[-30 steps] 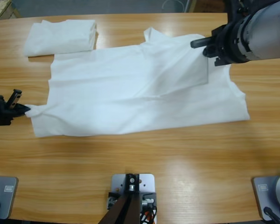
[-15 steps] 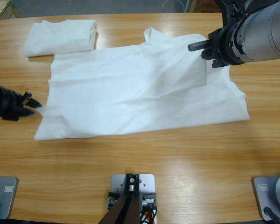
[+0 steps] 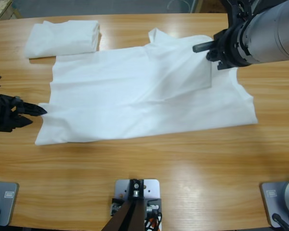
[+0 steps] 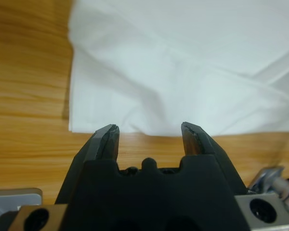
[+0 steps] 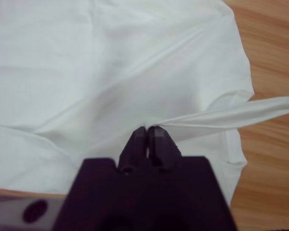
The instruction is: Fold clothes
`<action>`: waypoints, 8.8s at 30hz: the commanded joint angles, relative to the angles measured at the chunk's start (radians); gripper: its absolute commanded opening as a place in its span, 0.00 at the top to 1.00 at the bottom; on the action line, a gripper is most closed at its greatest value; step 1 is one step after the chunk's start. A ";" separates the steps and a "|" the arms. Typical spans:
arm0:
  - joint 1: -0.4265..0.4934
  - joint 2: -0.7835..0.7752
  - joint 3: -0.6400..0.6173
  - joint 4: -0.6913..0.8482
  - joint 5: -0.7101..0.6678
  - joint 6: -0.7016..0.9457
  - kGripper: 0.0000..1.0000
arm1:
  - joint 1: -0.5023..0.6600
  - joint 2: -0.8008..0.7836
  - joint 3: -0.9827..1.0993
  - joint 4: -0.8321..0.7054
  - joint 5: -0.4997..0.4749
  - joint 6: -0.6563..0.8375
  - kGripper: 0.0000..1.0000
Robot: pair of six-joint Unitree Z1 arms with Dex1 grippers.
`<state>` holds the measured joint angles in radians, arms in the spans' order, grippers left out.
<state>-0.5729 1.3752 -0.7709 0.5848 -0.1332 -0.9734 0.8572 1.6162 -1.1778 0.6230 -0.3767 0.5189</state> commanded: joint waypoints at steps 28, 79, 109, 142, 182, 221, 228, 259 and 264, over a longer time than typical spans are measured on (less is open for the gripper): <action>-0.101 0.047 0.113 -0.022 -0.036 0.022 0.50 | 0.191 0.132 0.154 0.070 0.154 0.516 1.00; -0.133 0.089 0.102 -0.039 -0.031 0.099 0.17 | -0.328 0.188 0.263 -0.103 0.360 -0.013 1.00; -0.133 0.175 0.085 -0.151 -0.007 0.108 1.00 | -0.434 0.287 0.263 -0.166 0.394 -0.060 1.00; -0.374 0.211 0.180 0.047 -0.032 -0.177 1.00 | -0.469 0.335 0.253 -0.174 0.388 -0.118 1.00; -0.509 0.356 -0.013 -0.102 0.199 -0.424 0.24 | -0.499 0.145 0.203 0.015 0.425 -0.297 1.00; -0.547 0.471 -0.117 0.309 0.259 0.113 0.81 | -0.090 0.108 0.439 0.032 0.605 0.326 1.00; -0.395 0.505 -0.183 0.379 0.242 0.255 0.81 | -0.090 0.076 0.451 0.050 0.576 0.423 1.00; 0.100 0.143 -0.292 0.290 -0.042 0.389 0.24 | -0.587 0.260 -0.435 0.452 0.600 -0.240 0.09; 0.077 0.114 -0.200 0.234 -0.152 0.262 0.24 | -0.693 0.548 -0.724 0.508 0.774 -0.305 0.36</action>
<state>-0.4851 1.5080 -1.0601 0.8860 -0.1797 -0.6025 0.2797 1.7777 -1.6153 1.0644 0.2244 0.2912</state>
